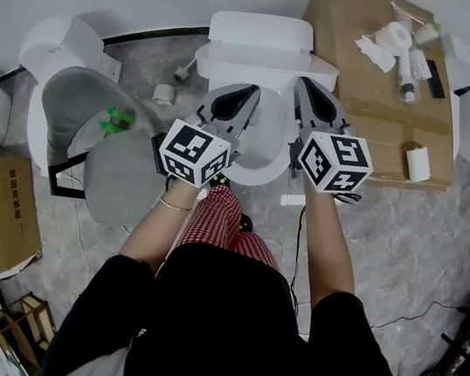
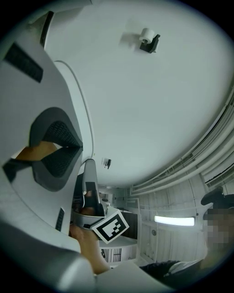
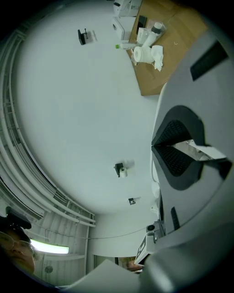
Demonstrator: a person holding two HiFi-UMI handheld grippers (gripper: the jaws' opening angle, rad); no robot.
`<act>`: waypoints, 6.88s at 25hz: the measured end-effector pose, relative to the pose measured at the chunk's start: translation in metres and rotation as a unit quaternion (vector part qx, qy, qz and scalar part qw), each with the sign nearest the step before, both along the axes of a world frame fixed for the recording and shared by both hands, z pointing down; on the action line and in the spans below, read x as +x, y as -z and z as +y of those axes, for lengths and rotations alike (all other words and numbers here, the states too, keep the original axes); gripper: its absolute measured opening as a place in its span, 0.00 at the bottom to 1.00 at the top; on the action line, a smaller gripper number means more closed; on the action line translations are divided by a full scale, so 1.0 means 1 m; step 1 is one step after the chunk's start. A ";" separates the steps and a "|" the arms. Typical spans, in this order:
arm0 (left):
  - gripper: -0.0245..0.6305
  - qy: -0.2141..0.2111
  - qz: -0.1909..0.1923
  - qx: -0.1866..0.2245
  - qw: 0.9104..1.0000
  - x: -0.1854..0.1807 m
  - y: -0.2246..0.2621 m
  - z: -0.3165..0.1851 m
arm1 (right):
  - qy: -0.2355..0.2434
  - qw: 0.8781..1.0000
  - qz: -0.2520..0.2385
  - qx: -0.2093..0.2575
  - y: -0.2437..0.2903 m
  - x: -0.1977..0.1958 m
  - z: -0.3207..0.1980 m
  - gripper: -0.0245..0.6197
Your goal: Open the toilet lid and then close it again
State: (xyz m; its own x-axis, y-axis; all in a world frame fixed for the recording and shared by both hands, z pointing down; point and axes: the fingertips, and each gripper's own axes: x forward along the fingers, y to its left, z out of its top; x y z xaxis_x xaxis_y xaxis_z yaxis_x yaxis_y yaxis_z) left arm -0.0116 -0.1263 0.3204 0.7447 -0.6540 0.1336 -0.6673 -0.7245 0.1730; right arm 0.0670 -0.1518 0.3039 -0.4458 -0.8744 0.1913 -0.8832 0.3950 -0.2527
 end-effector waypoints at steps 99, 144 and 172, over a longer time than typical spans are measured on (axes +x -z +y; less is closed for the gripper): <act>0.04 0.019 -0.021 0.022 0.999 -0.024 0.040 -0.140 | -0.068 0.997 -0.001 0.030 0.044 0.002 -0.116 0.07; 0.04 0.072 -0.044 0.009 0.996 -0.028 0.028 -0.210 | -0.007 0.999 -0.011 0.049 0.064 0.002 -0.213 0.07; 0.04 0.095 -0.055 0.002 0.994 -0.032 0.015 -0.241 | 0.012 0.998 -0.037 0.051 0.064 0.002 -0.277 0.07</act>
State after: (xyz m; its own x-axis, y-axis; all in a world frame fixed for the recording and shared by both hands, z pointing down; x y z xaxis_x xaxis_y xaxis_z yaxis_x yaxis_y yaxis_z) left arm -0.0438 -0.3668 0.3053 0.5885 -0.7821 0.2049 -0.8070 -0.5837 0.0896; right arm 0.0692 -0.4286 0.2399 -0.4769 -0.8763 0.0684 -0.8536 0.4432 -0.2739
